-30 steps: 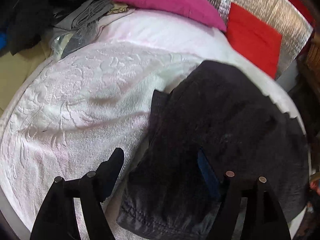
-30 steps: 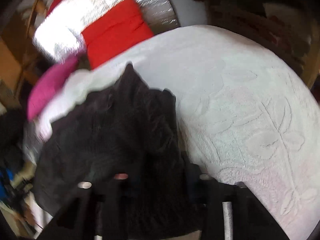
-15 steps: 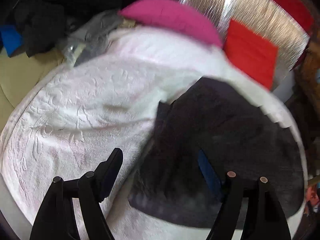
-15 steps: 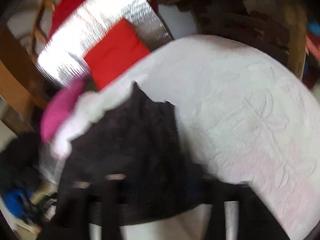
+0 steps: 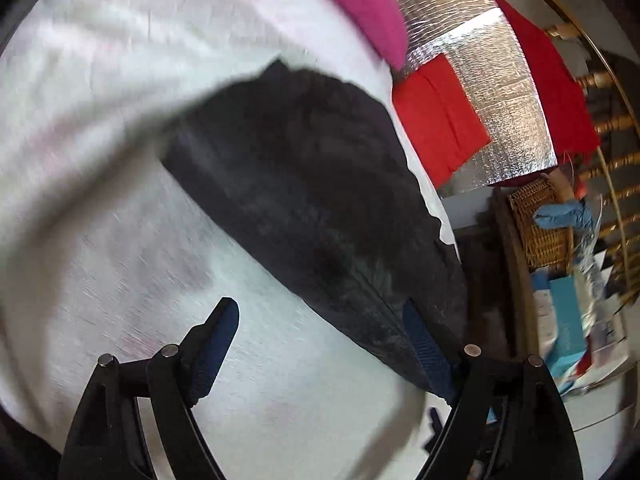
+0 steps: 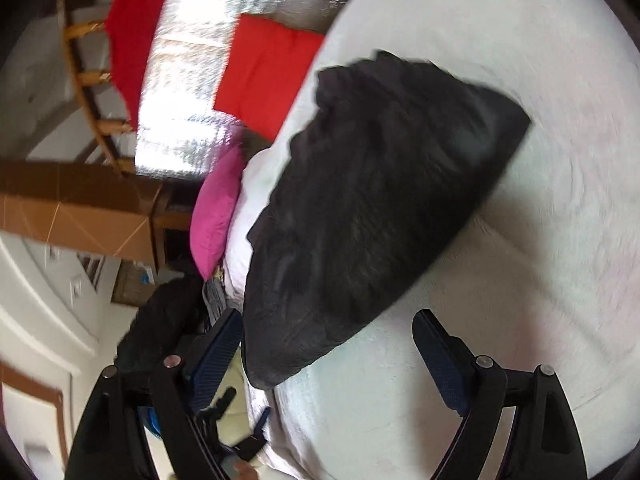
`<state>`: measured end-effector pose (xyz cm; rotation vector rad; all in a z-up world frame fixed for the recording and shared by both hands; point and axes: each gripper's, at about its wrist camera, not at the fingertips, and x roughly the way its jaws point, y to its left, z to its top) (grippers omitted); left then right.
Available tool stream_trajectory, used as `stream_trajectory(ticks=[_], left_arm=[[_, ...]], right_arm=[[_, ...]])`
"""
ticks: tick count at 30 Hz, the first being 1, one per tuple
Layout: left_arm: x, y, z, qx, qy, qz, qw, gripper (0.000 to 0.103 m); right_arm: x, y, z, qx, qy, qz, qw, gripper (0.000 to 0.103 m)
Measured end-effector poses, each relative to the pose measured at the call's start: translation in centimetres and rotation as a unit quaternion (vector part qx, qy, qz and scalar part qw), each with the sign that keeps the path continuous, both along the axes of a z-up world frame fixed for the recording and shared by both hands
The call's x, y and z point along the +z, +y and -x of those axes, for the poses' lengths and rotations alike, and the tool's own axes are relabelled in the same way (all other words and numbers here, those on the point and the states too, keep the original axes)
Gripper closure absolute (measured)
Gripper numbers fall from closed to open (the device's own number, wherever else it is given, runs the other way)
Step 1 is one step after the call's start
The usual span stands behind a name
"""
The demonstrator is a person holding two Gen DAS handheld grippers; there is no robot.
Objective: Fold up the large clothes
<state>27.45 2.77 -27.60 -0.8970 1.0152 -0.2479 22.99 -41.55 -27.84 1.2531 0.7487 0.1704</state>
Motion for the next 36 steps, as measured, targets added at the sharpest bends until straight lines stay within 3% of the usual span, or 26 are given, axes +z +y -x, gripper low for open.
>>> stream_trajectory(ticks=[3, 9, 14, 20, 29, 31, 33, 36], left_arm=[[-0.9, -0.7, -0.5, 0.017, 0.011, 0.023, 0.9995, 0.019], [-2.1, -1.2, -1.8, 0.064, 0.017, 0.062, 0.9959, 0.018], [-2.2, -0.8, -3.2, 0.093, -0.002, 0.065, 0.9936, 0.018], [-4.4, -1.1, -5.3, 0.11, 0.025, 0.09, 0.9896, 0.016], [-4.3, -1.9, -7.4, 0.115, -0.001, 0.091, 0.9892, 0.016], [-4.4, -1.9, -7.6, 0.114, 0.001, 0.086, 0.9898, 0.02], [-4.8, -1.5, -7.4, 0.116, 0.005, 0.08, 0.99, 0.036], [-5.3, -1.1, -7.5, 0.114, 0.011, 0.086, 0.9898, 0.048]], right_arm=[[-1.4, -0.2, -1.3, -0.017, 0.01, -0.028, 0.999, 0.014], [-2.4, -0.6, -1.9, -0.051, 0.024, -0.025, 0.998, 0.014], [-2.9, -1.6, -2.0, -0.071, 0.03, -0.021, 0.997, 0.014], [-4.5, -2.6, -3.0, -0.087, 0.043, -0.041, 0.994, 0.014], [-4.5, -2.6, -6.1, -0.101, 0.038, -0.024, 0.994, 0.014], [-4.5, -2.7, -6.7, -0.106, 0.035, -0.015, 0.994, 0.013], [-4.4, -2.7, -7.3, -0.111, 0.032, -0.006, 0.993, 0.013], [-3.9, -2.5, -8.3, -0.116, 0.025, 0.021, 0.993, 0.017]])
